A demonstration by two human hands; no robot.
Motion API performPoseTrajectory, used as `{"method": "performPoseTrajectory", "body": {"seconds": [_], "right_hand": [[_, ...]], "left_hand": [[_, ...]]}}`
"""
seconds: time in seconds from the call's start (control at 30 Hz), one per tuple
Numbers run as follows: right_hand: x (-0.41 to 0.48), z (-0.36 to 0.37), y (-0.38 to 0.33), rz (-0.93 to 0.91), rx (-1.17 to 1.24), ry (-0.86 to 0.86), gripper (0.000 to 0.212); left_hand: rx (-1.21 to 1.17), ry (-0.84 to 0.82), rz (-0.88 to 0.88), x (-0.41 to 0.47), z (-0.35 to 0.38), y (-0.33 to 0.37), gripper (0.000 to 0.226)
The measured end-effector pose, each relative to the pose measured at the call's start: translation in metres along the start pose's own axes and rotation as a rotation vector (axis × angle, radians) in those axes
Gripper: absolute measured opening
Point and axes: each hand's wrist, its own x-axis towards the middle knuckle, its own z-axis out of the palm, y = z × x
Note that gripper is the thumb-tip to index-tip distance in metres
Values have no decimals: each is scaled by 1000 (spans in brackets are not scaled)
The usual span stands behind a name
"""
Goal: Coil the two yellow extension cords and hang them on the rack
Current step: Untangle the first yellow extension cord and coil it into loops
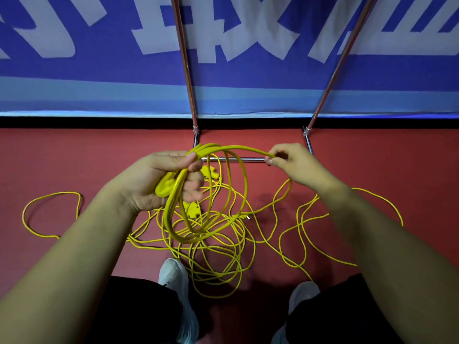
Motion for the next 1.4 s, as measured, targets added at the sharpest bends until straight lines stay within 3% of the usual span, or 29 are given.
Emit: {"method": "performPoseTrajectory", "body": {"seconds": [0.1, 0.2, 0.27, 0.4, 0.47, 0.53, 0.63, 0.73, 0.8, 0.87, 1.03, 1.13, 1.2, 1.3, 1.4], "right_hand": [[-1, 7, 12, 51, -82, 16, 7], [-7, 15, 35, 244, -275, -68, 17], [-13, 26, 42, 365, -155, -125, 22], [-25, 52, 31, 545, 391, -29, 12], [-27, 61, 25, 640, 489, -4, 17], [-23, 60, 21, 566, 192, -21, 26], [-19, 42, -8, 271, -256, -381, 29], [-31, 18, -59, 81, -213, -800, 17], [-38, 3, -86, -9, -27, -919, 13], [-39, -5, -98, -67, 247, -879, 6], [-27, -5, -84, 13, 761, -443, 9], [-21, -6, -62, 44, 528, -277, 9], [-19, -10, -45, 44, 405, -280, 4], [-21, -10, -27, 109, 410, -310, 6], [-20, -5, -26, 130, 476, -202, 8]], "left_hand": [[-233, -238, 62, 0, -2, 1, 17], [-396, -247, 166, 0, -4, 5, 19], [-374, -175, 239, 1, -3, 7, 15], [-113, 114, 347, 7, -2, 10, 16], [-22, 216, 369, 10, 0, 12, 15], [63, 342, 381, 14, 1, 11, 15], [208, 485, 345, 18, 1, 6, 17], [302, 498, 188, 20, 1, 0, 18], [300, 439, 43, 22, 6, -10, 18], [289, 342, -61, 25, 15, -19, 15], [236, 189, -58, 23, 24, -16, 10], [93, 189, 6, 22, 22, -9, 11], [52, 215, 30, 23, 22, -6, 16], [56, 278, 30, 23, 22, -5, 19], [113, 349, 10, 23, 19, -6, 16]]}}
